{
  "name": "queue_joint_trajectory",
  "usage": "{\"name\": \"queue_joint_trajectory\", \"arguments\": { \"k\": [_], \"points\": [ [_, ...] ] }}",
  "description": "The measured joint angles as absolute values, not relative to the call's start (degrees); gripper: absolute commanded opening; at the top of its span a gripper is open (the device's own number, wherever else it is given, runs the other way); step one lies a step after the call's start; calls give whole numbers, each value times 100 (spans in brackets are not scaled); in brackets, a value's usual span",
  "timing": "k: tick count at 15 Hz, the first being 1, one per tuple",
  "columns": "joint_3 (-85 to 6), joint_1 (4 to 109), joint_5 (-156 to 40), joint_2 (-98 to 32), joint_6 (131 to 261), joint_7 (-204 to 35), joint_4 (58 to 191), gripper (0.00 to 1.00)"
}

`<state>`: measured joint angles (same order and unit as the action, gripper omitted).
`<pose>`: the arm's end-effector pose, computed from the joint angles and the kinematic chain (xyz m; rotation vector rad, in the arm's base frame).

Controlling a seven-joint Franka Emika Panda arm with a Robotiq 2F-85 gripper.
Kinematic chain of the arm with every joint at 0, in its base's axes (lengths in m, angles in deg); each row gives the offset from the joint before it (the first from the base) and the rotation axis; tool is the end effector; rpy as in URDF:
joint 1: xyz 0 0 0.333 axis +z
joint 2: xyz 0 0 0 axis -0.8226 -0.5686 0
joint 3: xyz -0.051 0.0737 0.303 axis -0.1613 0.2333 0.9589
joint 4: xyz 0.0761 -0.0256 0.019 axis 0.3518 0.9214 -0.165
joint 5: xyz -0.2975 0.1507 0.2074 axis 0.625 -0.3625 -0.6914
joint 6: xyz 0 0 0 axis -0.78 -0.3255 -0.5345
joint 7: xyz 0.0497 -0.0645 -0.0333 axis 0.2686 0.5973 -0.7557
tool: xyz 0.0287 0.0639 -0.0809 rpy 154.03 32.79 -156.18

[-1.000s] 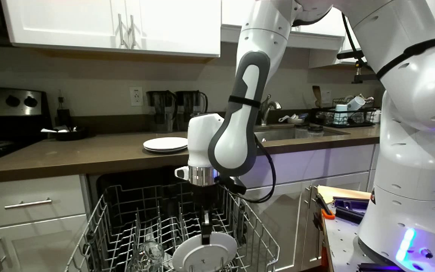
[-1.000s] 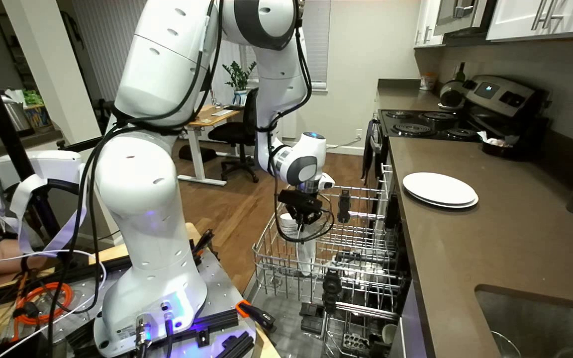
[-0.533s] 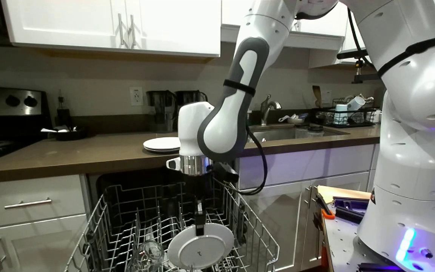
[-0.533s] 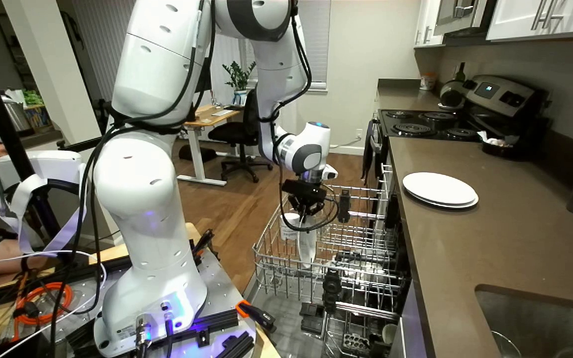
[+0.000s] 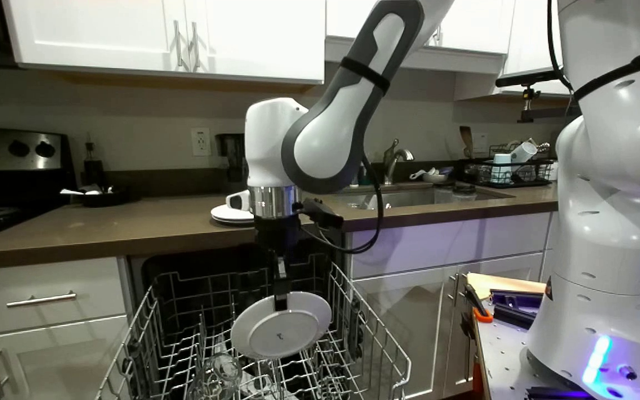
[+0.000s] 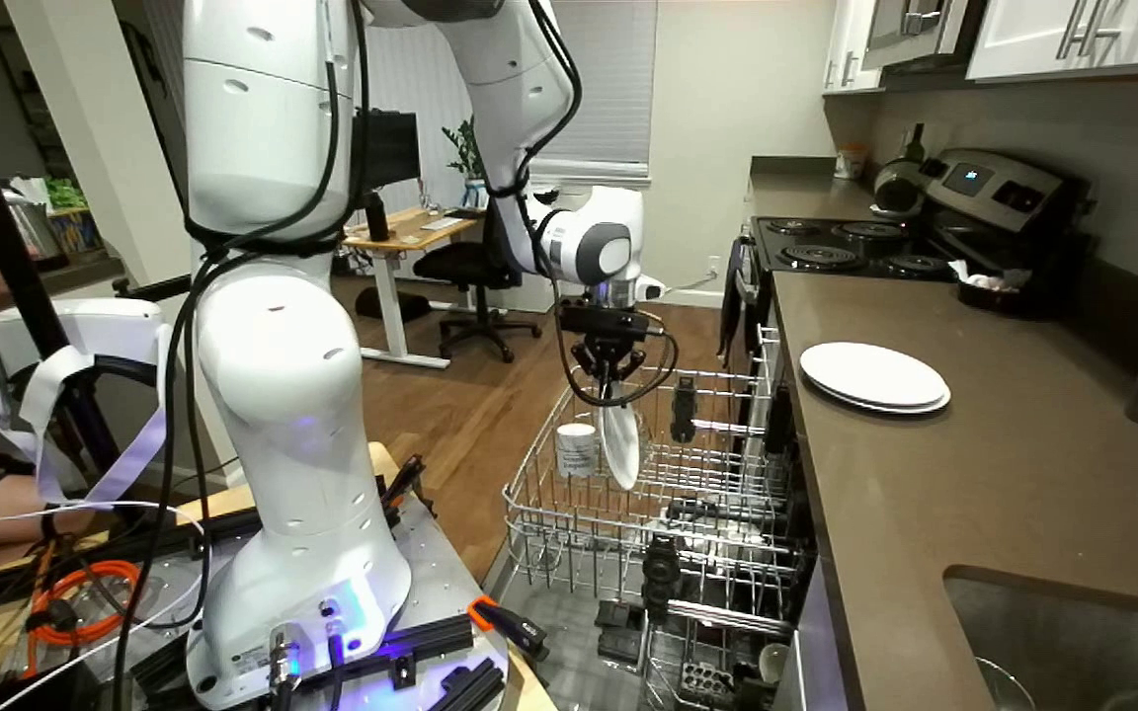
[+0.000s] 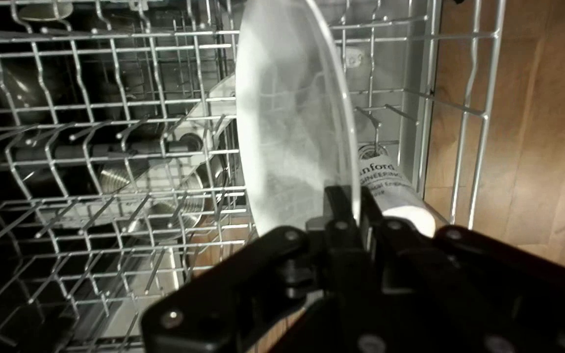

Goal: Move the white plate in the dishwasher to the left side

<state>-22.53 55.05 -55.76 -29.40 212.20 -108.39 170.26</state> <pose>0.4822 0.1143 0.2206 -2.9777 -0.9796 0.0073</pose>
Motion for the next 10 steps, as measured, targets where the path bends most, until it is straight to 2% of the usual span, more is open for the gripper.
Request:
{"name": "queue_joint_trajectory", "arguments": {
  "k": [5, 10],
  "points": [
    [-2580, 5749, -5333, -2464, 21234, -10822, 16865, 6],
    [-2573, 5785, -5689, -2561, 20938, -11095, 16530, 6]
  ]
}}
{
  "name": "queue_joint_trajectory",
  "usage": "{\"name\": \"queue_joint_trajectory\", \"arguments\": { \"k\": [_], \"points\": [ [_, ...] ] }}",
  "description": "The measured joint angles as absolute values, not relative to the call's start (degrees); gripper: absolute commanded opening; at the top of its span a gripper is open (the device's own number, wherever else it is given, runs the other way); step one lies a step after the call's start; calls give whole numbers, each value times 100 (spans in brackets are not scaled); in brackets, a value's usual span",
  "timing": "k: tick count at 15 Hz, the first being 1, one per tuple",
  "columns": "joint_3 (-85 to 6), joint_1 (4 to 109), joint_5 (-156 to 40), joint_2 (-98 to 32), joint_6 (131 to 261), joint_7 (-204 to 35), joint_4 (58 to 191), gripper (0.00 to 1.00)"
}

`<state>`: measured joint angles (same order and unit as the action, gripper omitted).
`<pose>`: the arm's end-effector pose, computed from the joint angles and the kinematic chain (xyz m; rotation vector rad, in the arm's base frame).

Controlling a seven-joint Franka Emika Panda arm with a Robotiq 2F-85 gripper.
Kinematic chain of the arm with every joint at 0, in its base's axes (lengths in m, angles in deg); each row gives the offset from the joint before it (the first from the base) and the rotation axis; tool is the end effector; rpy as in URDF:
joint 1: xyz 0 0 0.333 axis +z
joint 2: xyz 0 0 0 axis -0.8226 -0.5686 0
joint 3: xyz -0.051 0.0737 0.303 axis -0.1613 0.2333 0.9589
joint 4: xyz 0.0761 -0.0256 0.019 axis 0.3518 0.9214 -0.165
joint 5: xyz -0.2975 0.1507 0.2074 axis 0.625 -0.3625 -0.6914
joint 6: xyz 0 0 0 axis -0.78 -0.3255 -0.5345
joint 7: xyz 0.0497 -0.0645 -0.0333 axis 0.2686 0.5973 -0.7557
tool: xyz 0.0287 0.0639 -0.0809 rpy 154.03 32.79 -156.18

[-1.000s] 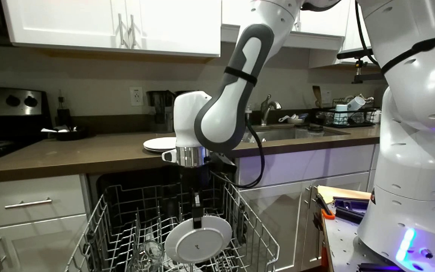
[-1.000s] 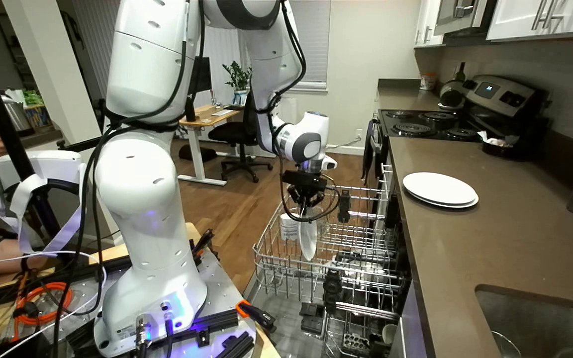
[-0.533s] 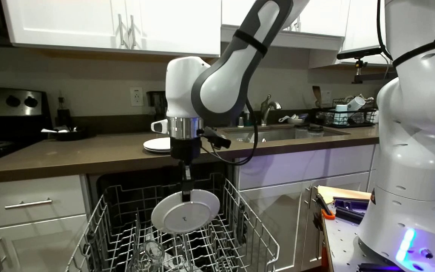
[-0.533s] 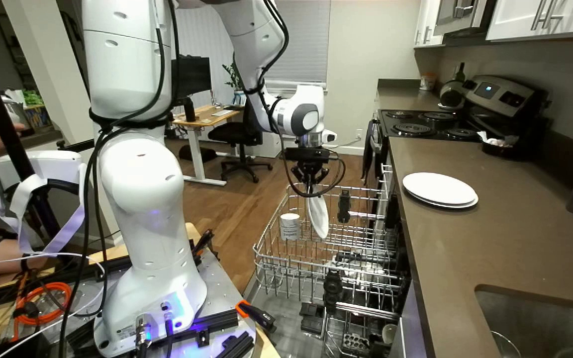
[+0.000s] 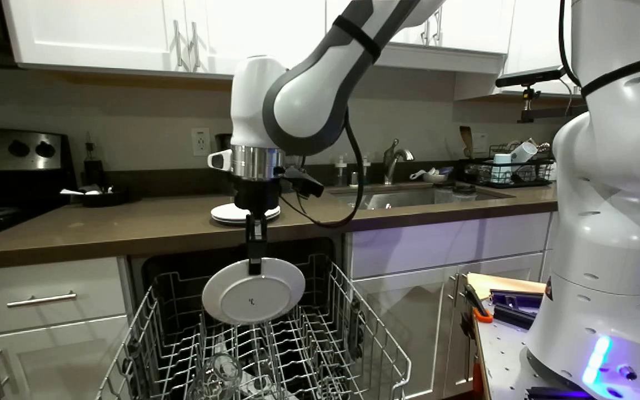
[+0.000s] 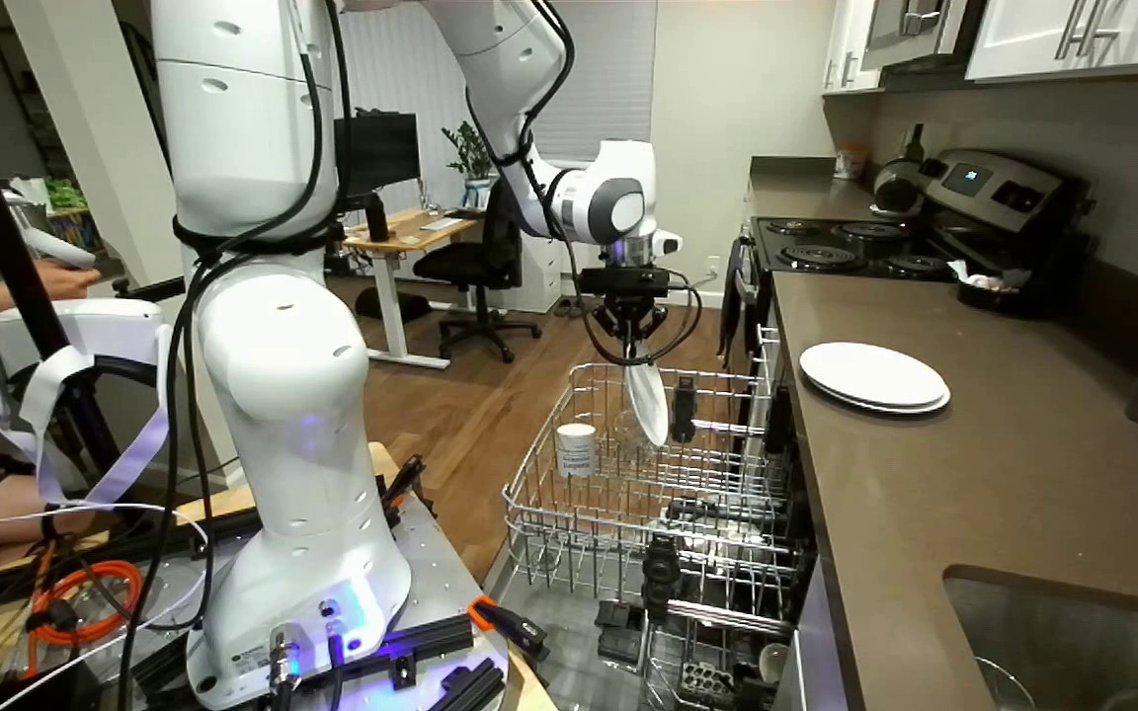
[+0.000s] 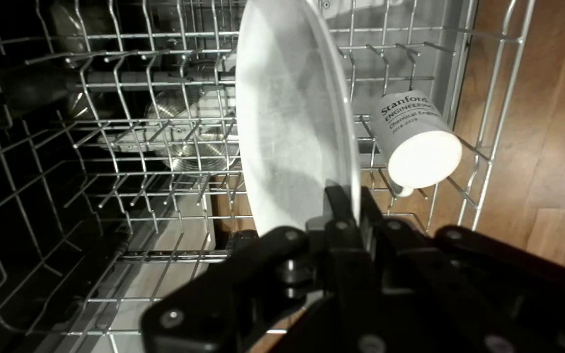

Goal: Move the white plate in the dishwasher to the left side

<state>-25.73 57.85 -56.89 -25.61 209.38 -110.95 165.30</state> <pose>0.5159 0.1145 0.2803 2.9518 1.0021 0.1440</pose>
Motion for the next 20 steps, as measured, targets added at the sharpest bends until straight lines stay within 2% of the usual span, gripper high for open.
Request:
{"name": "queue_joint_trajectory", "arguments": {
  "k": [3, 11, 17, 20],
  "points": [
    [-2511, 5784, -6249, -2770, 20386, -11623, 16193, 7],
    [-2521, 5782, -6321, -2984, 20114, -11648, 15933, 5],
    [-2505, 5787, -6320, -3497, 18829, -11893, 14758, 5],
    [-2508, 5845, -6210, -3875, 18675, -11901, 14133, 5]
  ]
}}
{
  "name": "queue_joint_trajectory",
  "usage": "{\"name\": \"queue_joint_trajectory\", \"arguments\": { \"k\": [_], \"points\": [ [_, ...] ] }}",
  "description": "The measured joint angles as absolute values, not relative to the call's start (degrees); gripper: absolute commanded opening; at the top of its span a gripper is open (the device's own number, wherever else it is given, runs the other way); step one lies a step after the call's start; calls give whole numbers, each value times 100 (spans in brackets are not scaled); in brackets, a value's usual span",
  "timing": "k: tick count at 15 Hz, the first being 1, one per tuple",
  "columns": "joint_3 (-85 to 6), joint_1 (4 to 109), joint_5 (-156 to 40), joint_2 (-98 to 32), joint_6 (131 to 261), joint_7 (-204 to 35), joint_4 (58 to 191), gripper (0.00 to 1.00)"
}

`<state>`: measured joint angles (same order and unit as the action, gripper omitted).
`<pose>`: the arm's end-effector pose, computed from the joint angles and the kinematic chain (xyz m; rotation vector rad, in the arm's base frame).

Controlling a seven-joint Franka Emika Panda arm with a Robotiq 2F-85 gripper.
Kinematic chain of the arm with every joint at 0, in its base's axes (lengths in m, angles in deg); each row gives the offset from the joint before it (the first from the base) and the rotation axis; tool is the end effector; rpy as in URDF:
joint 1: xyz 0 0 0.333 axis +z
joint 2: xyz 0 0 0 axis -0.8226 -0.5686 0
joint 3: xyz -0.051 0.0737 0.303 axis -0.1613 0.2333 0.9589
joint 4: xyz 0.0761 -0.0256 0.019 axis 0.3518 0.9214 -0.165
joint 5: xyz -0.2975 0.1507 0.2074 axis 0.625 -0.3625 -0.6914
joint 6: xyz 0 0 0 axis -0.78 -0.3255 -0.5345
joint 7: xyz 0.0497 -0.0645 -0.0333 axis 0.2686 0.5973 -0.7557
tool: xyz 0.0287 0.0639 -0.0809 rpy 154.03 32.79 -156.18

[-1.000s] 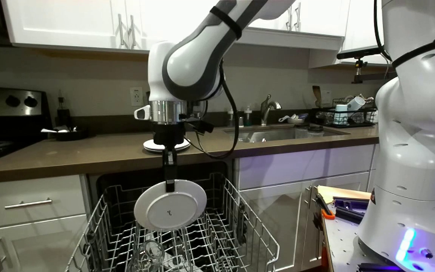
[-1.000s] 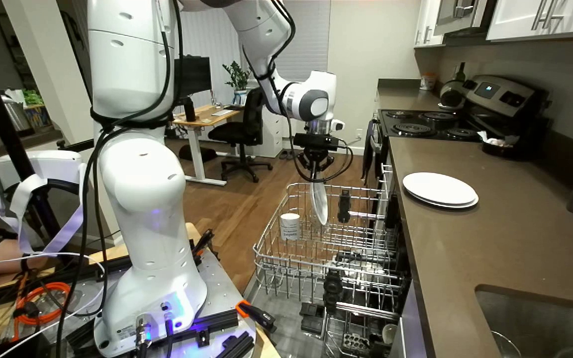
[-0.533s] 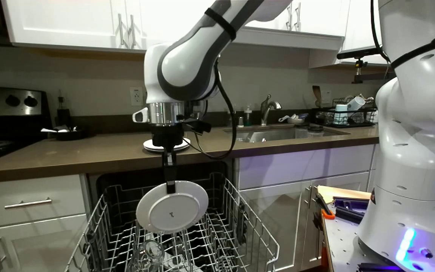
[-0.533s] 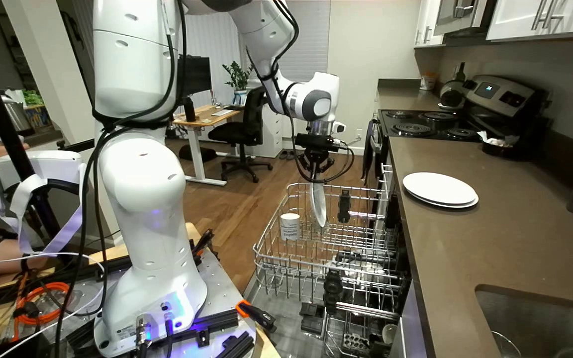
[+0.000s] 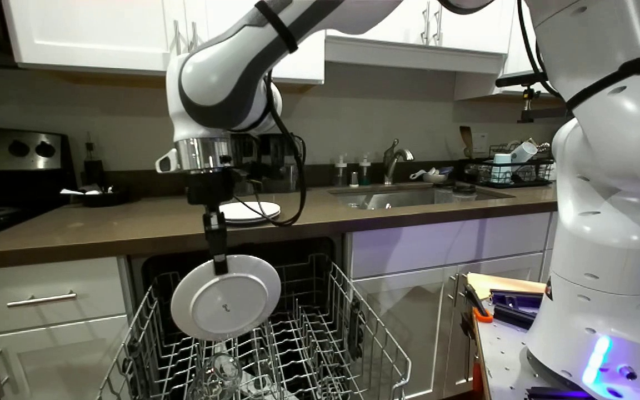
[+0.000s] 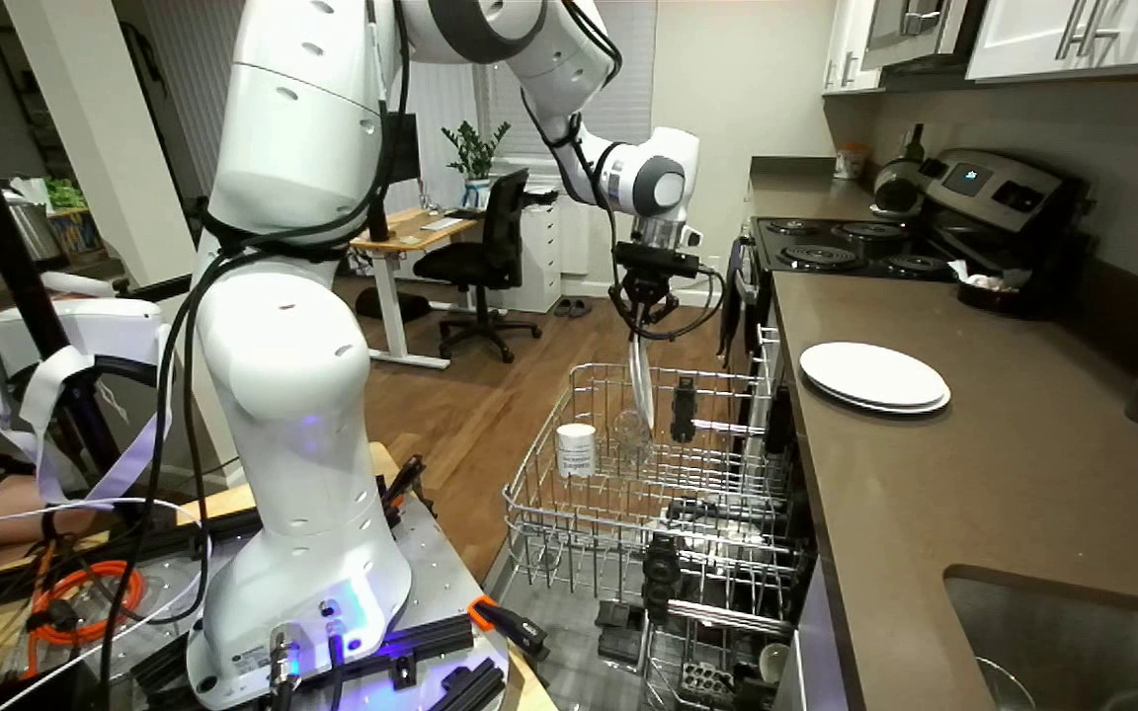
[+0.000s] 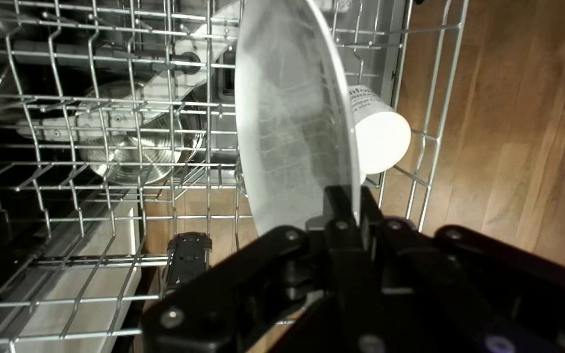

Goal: Move the white plate in the dishwasher to the left side

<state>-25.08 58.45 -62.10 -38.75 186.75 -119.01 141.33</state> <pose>0.5971 0.1400 0.2881 -2.8314 -1.0989 0.1455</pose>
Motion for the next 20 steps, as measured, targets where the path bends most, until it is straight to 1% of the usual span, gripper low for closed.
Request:
{"name": "queue_joint_trajectory", "arguments": {
  "k": [7, 11, 20],
  "points": [
    [-2655, 5917, -5966, -5067, 18654, -11804, 12666, 5],
    [-2821, 5912, -5966, -5608, 18337, -11509, 11854, 4],
    [-2954, 5662, -6044, -6423, 17414, -11273, 10798, 5]
  ]
}}
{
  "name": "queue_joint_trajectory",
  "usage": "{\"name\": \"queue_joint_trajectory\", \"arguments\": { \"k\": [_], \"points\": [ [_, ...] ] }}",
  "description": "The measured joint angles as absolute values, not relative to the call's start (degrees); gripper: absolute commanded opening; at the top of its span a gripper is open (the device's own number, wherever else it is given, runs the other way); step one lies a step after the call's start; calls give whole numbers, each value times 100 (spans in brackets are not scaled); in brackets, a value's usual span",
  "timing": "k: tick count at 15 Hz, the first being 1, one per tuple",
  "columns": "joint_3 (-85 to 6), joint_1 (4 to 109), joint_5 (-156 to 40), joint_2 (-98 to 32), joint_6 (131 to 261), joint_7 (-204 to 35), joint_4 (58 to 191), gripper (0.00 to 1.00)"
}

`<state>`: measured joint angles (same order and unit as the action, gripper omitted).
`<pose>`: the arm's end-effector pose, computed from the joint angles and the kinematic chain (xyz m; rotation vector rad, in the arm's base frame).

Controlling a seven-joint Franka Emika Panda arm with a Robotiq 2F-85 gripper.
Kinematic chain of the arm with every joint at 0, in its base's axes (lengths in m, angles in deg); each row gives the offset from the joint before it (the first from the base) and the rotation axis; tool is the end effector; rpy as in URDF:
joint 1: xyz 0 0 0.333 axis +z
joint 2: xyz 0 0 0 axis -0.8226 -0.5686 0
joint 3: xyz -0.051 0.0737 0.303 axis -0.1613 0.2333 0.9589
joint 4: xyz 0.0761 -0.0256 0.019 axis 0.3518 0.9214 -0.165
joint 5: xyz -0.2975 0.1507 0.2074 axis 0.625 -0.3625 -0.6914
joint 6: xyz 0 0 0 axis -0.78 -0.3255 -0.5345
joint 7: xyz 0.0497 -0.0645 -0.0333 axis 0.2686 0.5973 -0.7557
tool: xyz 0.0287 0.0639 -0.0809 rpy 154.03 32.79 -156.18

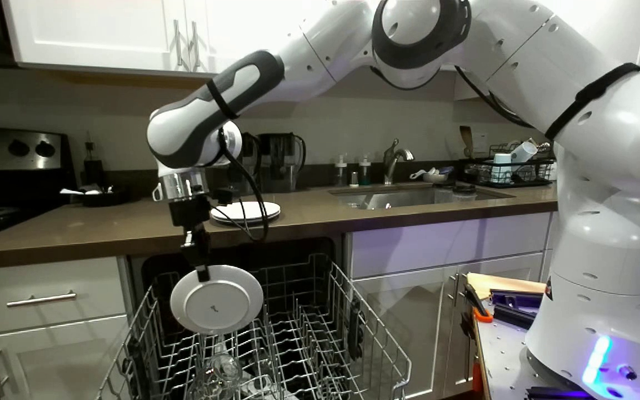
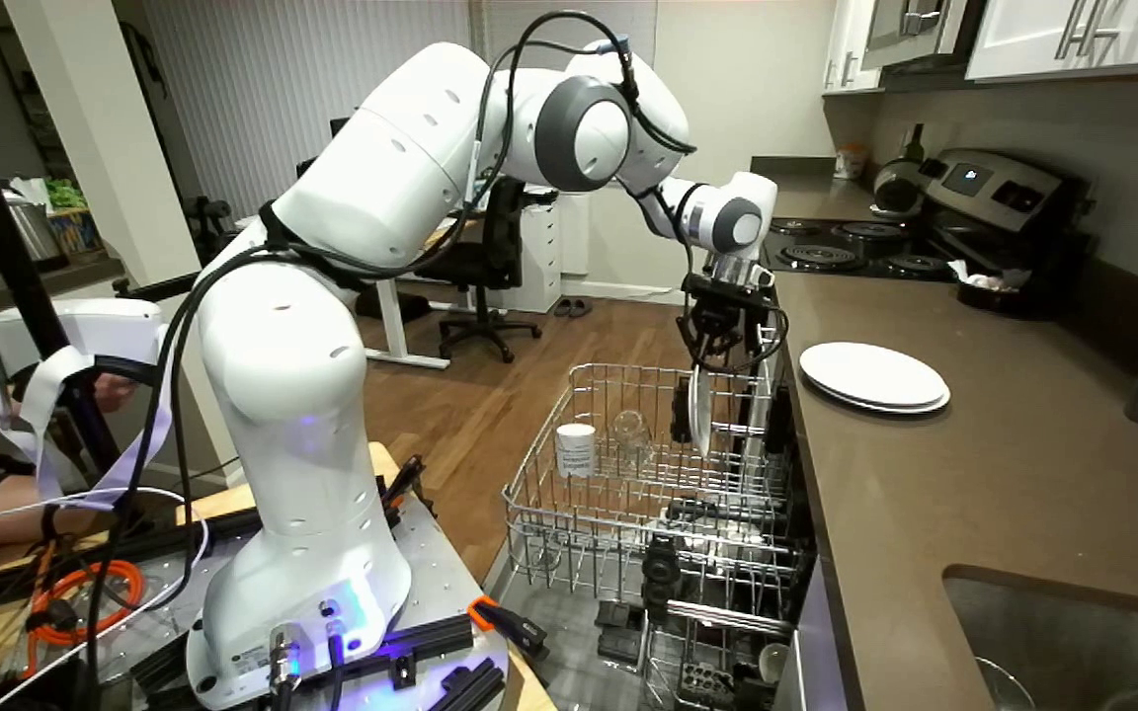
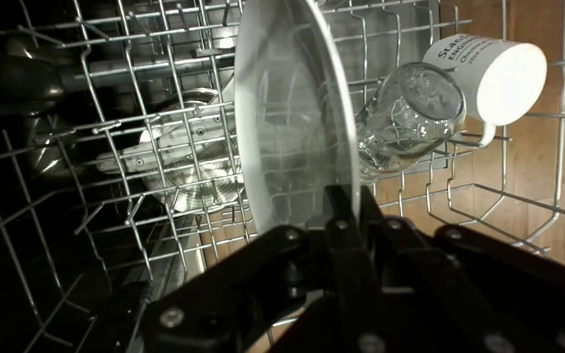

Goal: Move the white plate in the dishwasher to the left side

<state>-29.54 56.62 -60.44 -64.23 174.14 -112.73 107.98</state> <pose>0.7161 0.0753 0.2196 -2.9264 -0.7794 0.2751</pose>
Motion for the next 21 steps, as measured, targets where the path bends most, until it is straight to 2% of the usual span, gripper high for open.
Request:
{"name": "queue_joint_trajectory", "arguments": {
  "k": [21],
  "points": [
    [-2975, 5620, -6027, -7175, 16754, -11273, 9694, 5]
  ]
}}
